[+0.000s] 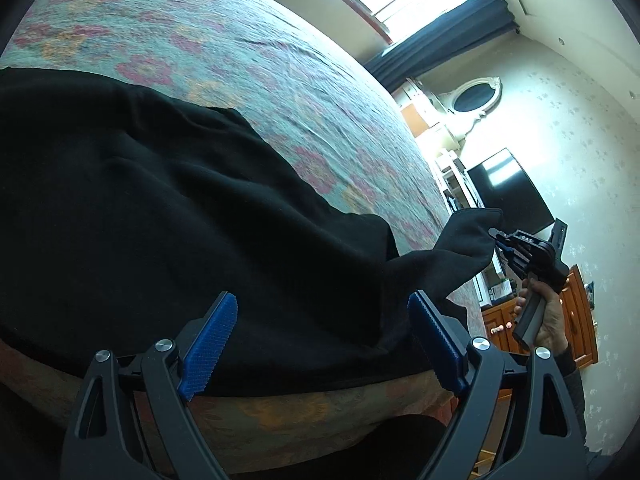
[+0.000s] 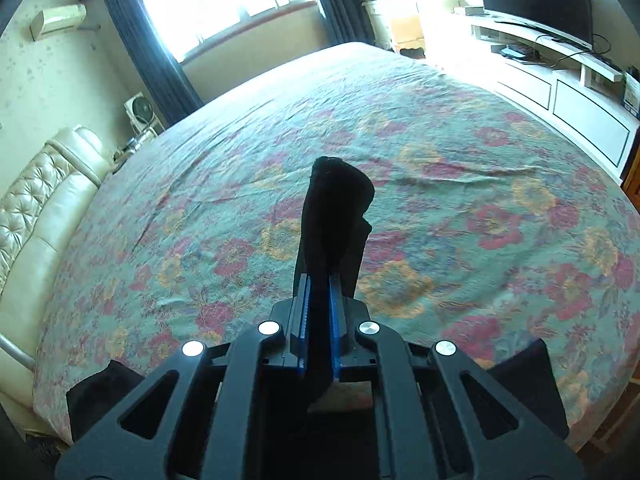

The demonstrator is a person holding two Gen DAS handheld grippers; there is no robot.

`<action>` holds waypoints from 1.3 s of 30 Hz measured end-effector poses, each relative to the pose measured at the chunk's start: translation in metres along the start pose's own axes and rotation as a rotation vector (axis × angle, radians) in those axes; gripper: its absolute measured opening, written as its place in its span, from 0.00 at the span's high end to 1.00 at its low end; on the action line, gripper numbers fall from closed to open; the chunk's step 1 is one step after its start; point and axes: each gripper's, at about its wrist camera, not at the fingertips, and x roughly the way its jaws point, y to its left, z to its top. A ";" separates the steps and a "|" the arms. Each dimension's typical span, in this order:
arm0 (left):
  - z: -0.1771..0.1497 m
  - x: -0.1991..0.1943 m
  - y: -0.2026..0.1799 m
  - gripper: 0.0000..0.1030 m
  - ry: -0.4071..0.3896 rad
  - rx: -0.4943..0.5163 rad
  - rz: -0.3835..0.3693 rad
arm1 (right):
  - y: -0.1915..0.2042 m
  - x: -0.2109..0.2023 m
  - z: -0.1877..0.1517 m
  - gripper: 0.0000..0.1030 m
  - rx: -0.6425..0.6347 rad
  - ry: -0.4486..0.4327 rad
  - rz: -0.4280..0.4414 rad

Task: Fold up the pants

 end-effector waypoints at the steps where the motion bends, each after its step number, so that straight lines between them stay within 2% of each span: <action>1: -0.003 0.007 -0.007 0.16 0.010 0.004 -0.015 | -0.017 -0.016 -0.010 0.92 0.021 -0.024 -0.003; 4: -0.011 0.027 -0.023 0.16 0.025 -0.014 -0.061 | -0.060 -0.046 -0.042 0.92 0.078 -0.069 -0.017; 7: -0.022 0.048 -0.039 0.16 0.051 -0.047 -0.109 | -0.098 -0.053 -0.072 0.92 0.138 -0.071 -0.021; 12: -0.040 0.073 -0.056 0.16 0.083 -0.095 -0.162 | -0.152 -0.049 -0.122 0.92 0.322 -0.062 0.043; 16: -0.054 0.089 -0.065 0.16 0.107 -0.142 -0.190 | -0.185 -0.040 -0.145 0.92 0.474 -0.043 0.114; 20: -0.066 0.110 -0.064 0.16 0.140 -0.288 -0.253 | -0.190 -0.038 -0.149 0.92 0.502 -0.043 0.142; 24: -0.069 0.114 -0.053 0.16 0.103 -0.401 -0.238 | -0.190 -0.038 -0.147 0.92 0.514 -0.054 0.172; 31: -0.058 0.109 -0.052 0.16 0.034 -0.418 -0.225 | -0.197 -0.033 -0.150 0.92 0.529 -0.042 0.194; 39: -0.077 0.107 -0.048 0.16 0.002 -0.476 -0.223 | -0.209 -0.029 -0.162 0.92 0.557 -0.034 0.219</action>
